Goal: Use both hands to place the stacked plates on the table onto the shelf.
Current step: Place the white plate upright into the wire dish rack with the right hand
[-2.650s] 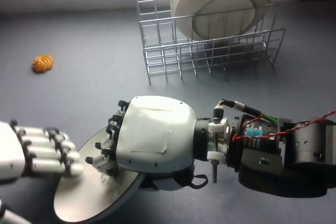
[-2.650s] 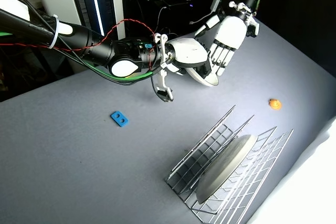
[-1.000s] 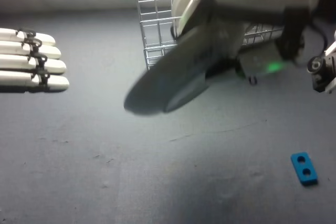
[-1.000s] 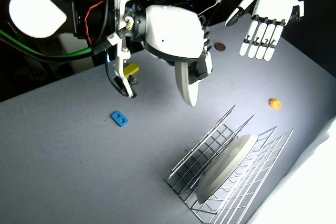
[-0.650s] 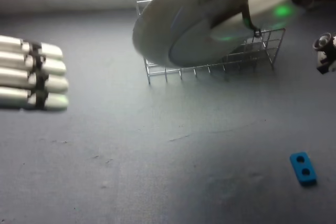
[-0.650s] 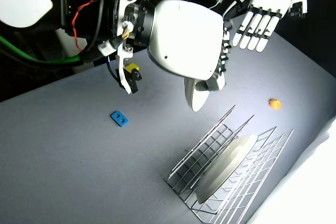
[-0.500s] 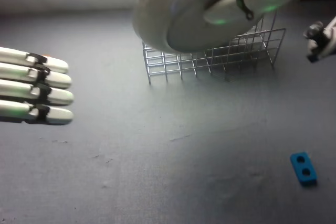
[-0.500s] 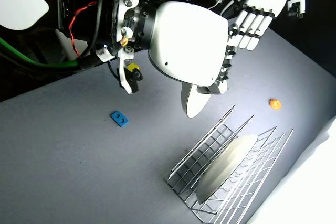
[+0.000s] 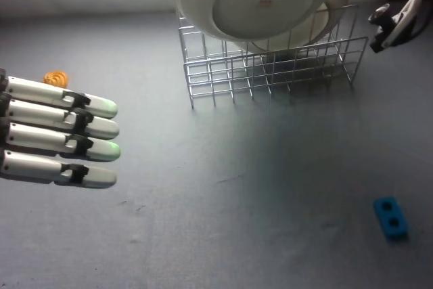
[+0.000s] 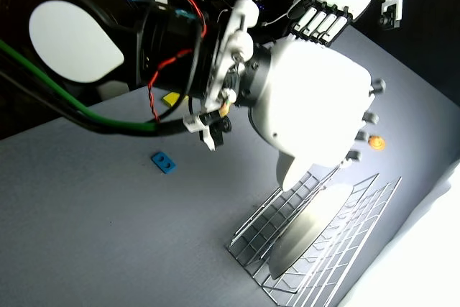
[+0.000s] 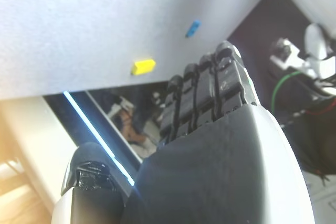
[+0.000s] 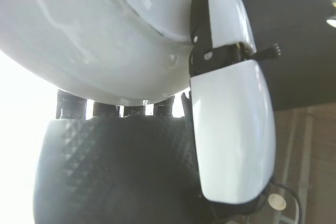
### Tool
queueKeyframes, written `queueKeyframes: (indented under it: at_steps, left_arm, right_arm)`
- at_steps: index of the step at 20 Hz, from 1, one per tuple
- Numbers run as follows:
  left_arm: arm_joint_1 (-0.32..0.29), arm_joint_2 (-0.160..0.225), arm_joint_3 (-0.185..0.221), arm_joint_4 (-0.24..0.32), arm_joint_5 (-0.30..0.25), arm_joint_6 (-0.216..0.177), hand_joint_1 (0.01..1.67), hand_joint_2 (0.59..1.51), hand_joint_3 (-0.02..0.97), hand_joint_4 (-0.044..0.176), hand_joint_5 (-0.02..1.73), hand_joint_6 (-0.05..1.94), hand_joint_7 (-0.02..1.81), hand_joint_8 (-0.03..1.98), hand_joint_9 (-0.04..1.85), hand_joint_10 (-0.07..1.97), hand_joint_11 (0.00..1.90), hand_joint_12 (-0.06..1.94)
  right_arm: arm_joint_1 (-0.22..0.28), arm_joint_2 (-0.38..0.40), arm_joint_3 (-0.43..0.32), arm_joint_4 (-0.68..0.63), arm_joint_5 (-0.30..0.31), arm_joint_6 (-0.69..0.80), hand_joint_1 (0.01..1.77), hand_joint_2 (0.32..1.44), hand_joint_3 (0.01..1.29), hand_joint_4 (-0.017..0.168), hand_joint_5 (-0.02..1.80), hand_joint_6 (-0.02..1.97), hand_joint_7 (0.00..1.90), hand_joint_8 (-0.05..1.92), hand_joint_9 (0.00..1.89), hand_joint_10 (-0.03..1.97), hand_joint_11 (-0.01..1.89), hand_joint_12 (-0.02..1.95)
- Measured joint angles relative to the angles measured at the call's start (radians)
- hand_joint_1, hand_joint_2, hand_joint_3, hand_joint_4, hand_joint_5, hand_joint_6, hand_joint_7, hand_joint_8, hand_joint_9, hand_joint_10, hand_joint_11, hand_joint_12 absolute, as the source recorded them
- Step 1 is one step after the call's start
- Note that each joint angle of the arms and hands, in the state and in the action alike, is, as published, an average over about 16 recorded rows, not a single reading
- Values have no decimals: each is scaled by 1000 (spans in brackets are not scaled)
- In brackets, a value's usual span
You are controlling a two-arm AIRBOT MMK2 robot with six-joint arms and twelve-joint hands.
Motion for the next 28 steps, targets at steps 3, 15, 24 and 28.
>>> queueKeyframes:
  at_steps: [3,15,24,28]
  left_arm:
    - [-11,0,-9,12,6,-4,18,1132,18,6,90,5,63,0,23,9,15,2]
    - [-45,0,-19,28,19,-21,18,1133,18,6,99,5,77,1,30,9,18,1]
    - [-58,2,-29,35,10,-25,18,1133,18,6,110,5,79,1,35,9,19,2]
    - [-70,4,-34,39,6,-26,18,1133,18,6,110,5,76,0,33,9,18,1]
  right_arm:
    - [-10,-25,35,28,12,-39,1232,988,15,19,989,911,1106,781,1356,1,942,1046]
    - [-67,-93,117,86,51,-146,1237,990,15,19,980,936,1097,803,1355,0,942,1046]
    - [-105,-124,151,103,58,-181,1237,991,15,18,967,965,1094,819,1343,0,936,1050]
    - [-123,-134,163,104,58,-193,1237,993,15,17,958,979,1088,832,1338,0,932,1052]
